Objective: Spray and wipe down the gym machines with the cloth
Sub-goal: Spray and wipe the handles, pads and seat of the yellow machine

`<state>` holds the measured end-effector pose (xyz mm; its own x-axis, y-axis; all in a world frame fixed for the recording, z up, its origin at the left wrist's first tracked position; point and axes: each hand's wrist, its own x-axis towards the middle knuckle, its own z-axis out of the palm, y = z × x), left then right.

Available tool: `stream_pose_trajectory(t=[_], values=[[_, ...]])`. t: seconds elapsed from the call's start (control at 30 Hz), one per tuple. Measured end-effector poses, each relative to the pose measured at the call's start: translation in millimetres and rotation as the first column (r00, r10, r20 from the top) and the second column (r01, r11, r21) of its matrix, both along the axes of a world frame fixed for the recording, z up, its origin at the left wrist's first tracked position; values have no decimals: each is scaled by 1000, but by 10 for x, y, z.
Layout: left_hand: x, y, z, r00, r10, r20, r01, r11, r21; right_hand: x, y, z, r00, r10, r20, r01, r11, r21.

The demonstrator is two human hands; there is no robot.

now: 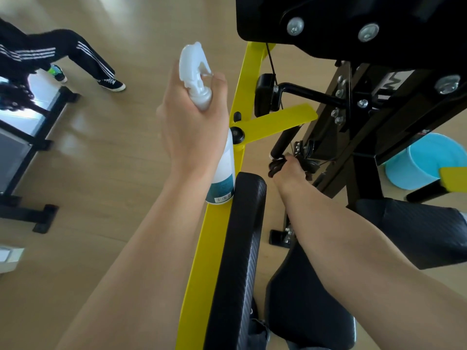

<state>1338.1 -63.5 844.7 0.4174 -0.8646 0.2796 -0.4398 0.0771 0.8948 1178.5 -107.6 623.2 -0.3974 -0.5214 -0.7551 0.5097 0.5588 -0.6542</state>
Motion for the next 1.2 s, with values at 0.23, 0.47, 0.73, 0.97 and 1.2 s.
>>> stream_pose_trajectory(t=[0.23, 0.47, 0.73, 0.97, 1.2], values=[[-119, 226, 101, 965, -122, 234, 119, 993, 26, 80, 207, 410, 965, -195, 176, 194, 981, 26], [-279, 608, 518, 861, -268, 432, 258, 963, 81, -214, 681, 1583, 910, 61, 411, 47, 968, -246], [-784, 1238, 933, 805, -547, 231, 483, 829, 283, -1175, 1472, 2266, 871, 147, 468, 177, 796, -579], [-1457, 1947, 342, 807, -586, 77, 486, 732, 478, -1821, 2039, 2219, 885, 13, 465, 257, 820, -511], [-1761, 2304, -180, 867, -490, 89, 339, 713, 613, -2339, 2452, 2050, 859, -4, 511, 276, 845, -458]])
